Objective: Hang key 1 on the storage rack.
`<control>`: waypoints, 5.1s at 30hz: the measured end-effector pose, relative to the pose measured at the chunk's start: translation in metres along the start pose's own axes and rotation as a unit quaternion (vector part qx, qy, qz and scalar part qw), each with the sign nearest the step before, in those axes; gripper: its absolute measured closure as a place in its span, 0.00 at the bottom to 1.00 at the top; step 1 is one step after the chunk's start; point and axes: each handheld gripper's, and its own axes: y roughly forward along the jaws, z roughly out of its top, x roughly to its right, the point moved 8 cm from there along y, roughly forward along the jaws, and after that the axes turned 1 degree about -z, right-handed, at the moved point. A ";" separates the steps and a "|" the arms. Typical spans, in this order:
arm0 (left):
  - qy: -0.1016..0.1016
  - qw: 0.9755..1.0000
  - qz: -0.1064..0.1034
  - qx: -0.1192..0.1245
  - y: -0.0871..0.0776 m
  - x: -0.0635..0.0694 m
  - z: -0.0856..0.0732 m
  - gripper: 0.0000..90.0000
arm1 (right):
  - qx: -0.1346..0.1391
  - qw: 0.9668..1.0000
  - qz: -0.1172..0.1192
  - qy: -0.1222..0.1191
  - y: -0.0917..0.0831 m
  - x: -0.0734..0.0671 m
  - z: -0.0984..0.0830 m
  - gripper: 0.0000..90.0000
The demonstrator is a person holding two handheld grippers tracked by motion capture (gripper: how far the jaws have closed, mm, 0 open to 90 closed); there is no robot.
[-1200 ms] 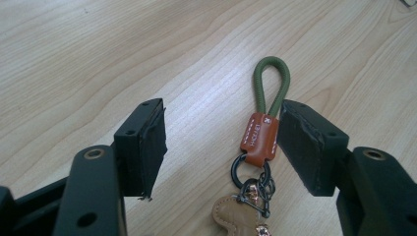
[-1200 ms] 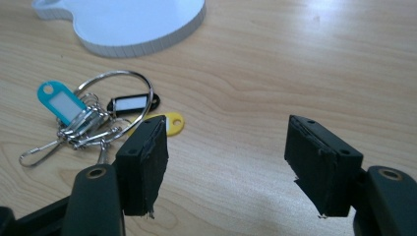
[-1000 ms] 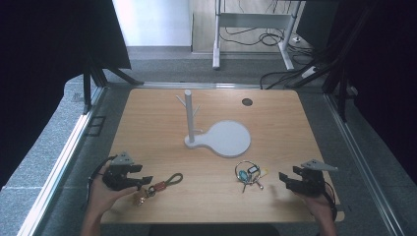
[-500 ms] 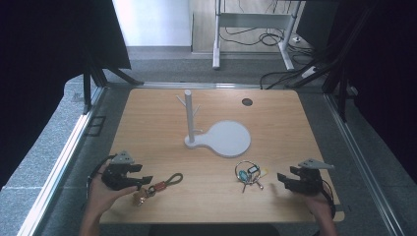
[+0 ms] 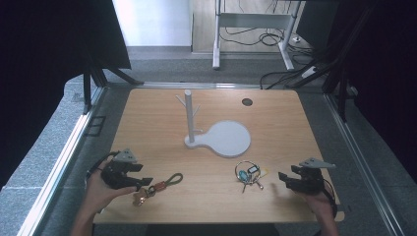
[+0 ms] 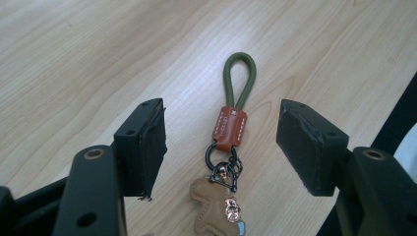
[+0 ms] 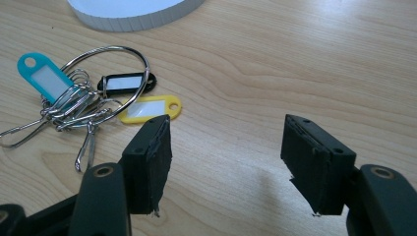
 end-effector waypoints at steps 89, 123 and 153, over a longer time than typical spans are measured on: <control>0.044 0.997 -0.055 -0.010 -0.004 -0.013 0.056 0.75 | 0.000 1.000 0.000 0.007 0.003 0.001 -0.001 0.41; 0.015 0.998 -0.056 0.015 -0.028 -0.052 0.113 0.75 | -0.005 1.000 -0.001 0.006 0.005 0.000 -0.003 0.41; -0.002 0.998 -0.059 0.014 -0.029 -0.070 0.137 0.75 | -0.011 1.000 0.000 0.005 0.008 0.001 -0.006 0.41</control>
